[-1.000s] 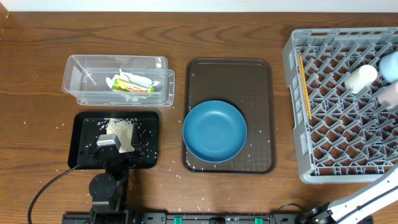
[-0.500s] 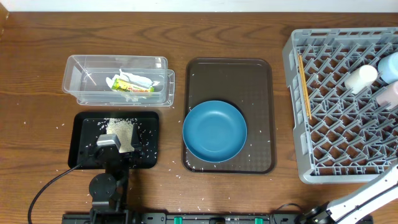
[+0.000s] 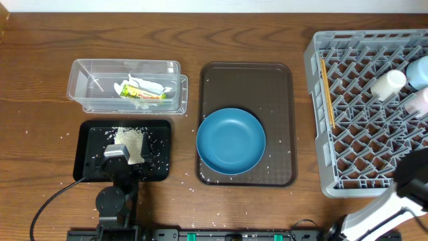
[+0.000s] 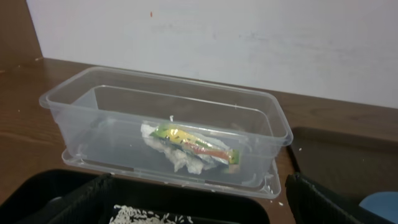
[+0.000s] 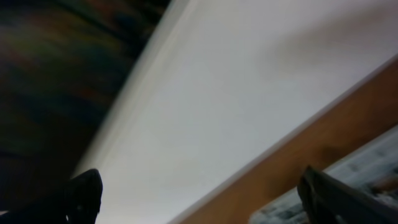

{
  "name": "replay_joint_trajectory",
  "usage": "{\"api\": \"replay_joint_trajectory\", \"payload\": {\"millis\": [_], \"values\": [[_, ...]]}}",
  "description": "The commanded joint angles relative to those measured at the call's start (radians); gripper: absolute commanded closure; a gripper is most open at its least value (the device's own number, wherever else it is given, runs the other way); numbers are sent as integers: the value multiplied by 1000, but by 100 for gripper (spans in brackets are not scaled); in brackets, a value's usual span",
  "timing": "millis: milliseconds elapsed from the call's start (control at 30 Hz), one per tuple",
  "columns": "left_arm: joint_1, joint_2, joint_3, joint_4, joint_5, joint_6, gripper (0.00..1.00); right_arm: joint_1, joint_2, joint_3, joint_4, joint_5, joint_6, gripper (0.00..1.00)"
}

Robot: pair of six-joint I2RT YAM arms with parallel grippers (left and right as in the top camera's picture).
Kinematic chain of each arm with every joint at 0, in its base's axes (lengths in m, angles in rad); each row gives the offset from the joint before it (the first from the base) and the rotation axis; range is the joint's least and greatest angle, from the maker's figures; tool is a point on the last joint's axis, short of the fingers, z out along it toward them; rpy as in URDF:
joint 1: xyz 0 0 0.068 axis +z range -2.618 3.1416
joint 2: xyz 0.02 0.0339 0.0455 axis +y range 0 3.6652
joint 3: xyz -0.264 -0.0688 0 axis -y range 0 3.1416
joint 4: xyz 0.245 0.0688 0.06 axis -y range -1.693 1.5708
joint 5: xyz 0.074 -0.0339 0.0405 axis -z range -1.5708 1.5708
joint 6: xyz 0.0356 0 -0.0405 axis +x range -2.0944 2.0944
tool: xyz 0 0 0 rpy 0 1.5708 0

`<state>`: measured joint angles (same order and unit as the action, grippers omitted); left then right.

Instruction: Sort waste into correct bins and load items into the dishwasher rack

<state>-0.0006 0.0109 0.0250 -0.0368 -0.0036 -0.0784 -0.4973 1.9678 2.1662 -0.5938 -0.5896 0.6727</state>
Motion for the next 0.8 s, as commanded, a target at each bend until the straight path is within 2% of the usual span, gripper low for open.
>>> {"api": "replay_joint_trajectory", "payload": {"millis": [0, 100, 333, 467, 533, 767], "values": [[5, -7, -21, -35, -16, 6, 11, 147, -94, 14, -98, 387, -394, 1], [5, -7, -21, -34, -16, 6, 11, 277, -115, 14, -235, 438, -495, 1], [5, -7, -21, -34, -16, 6, 11, 558, -89, 2, -620, 388, -587, 1], [5, -7, -21, -34, -16, 6, 11, 703, -69, -24, -740, 327, -745, 2], [5, -7, -21, -34, -16, 6, 11, 771, -57, -41, -779, 351, -801, 1], [5, -7, -21, -34, -16, 6, 11, 913, -21, -126, -752, 458, -809, 1]]}}
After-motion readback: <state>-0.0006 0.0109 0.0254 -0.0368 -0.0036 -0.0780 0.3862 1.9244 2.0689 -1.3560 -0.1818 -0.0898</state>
